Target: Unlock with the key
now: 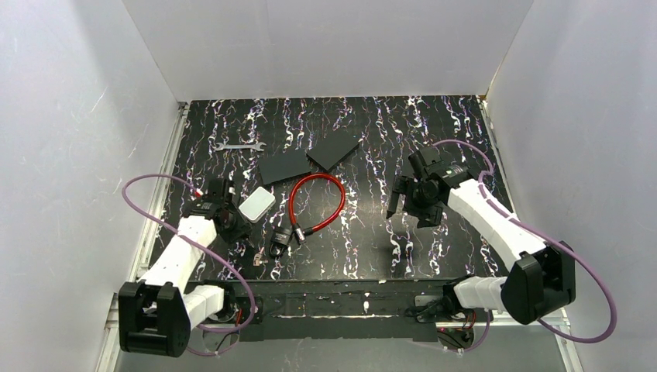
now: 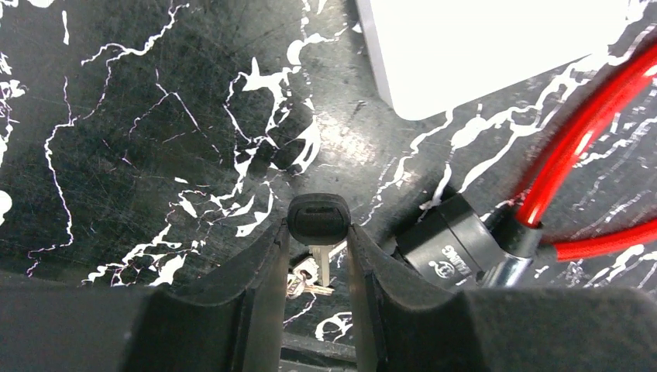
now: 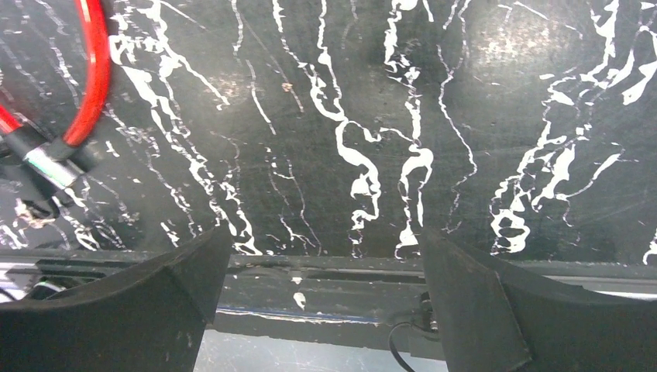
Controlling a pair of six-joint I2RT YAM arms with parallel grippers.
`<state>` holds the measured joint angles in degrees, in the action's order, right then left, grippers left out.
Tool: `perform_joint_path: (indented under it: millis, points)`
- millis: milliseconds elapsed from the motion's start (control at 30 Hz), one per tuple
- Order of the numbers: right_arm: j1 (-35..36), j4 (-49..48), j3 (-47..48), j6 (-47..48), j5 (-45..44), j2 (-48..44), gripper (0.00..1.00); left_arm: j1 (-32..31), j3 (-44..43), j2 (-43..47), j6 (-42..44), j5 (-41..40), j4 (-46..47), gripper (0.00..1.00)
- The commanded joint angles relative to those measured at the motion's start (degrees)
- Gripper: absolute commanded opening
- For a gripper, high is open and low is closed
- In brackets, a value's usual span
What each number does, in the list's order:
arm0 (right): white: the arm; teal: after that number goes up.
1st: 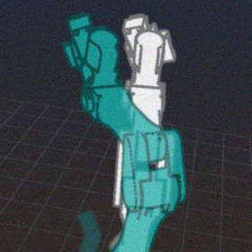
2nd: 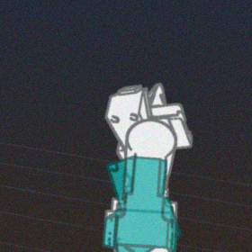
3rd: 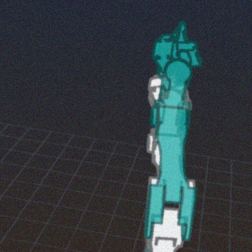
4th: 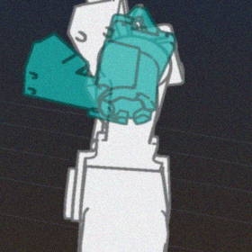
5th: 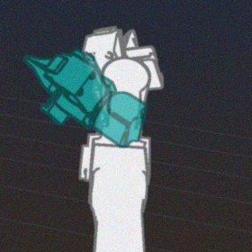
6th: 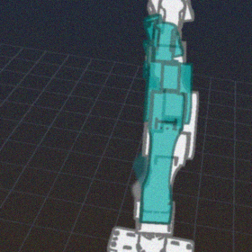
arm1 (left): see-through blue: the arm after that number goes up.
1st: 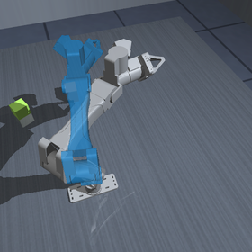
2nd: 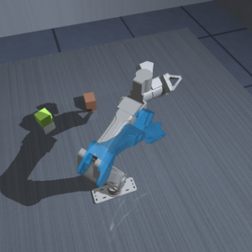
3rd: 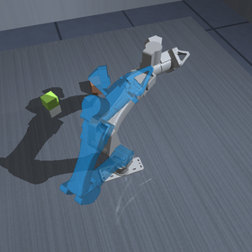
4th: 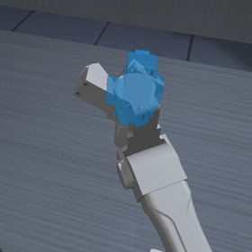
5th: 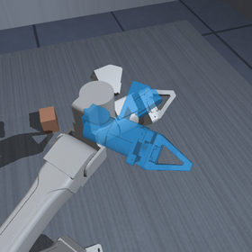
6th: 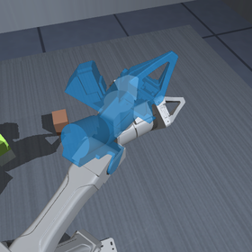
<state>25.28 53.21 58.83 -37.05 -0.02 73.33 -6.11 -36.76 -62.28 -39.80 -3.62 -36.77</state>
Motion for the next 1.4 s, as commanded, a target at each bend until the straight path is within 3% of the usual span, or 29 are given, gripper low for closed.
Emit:
perform_joint_path:
  millis: [0, 233, 400, 533, 733, 900, 1167, 1367]
  points:
    - [0.38, -3.65, 1.82, 1.76, 3.88, -2.95, 1.0, -0.04, -3.9, 2.78, 2.3, 1.88, -2.29, 0.18]
    - [1.37, -14.04, 1.88, 2.4, 11.73, -5.46, 0.96, -1.13, -7.46, 3.59, 0.44, 10.53, -2.04, 0.18]
    - [4.37, -21.32, 4.52, 3.7, 16.91, -4.3, 0.96, -4.88, -10.36, 1.77, 0.19, 21.48, 1.93, 0.2]
    - [5.08, -22.88, 6.93, 2.6, 16.85, -2.73, 0.97, -7.76, -13.67, 1.56, 2.83, 27.28, 2.99, 0.21]
    - [5.54, -19.78, 11.98, -1.87, 21.81, 3.1, 0.93, -10.11, -17.05, 1.5, 6.55, 36.18, 4.32, 0.22]
    - [6.01, -10.73, 19.46, -1.02, 25.7, 9.62, 0.91, -13.75, -19.09, -0.74, 8.88, 39.62, 4.43, 0.22]
    - [7.78, 1.34, 25.15, 0.12, 31.62, 17.52, 0.86, -23.87, -25.46, -6.14, 12.19, 37.82, 3.49, 0.22]
    - [10.22, 2.62, 25.33, -0.48, 36.29, 19.2, 0.82, -29.85, -30.19, -9.69, 15.04, 36.03, 1.4, 0.21]
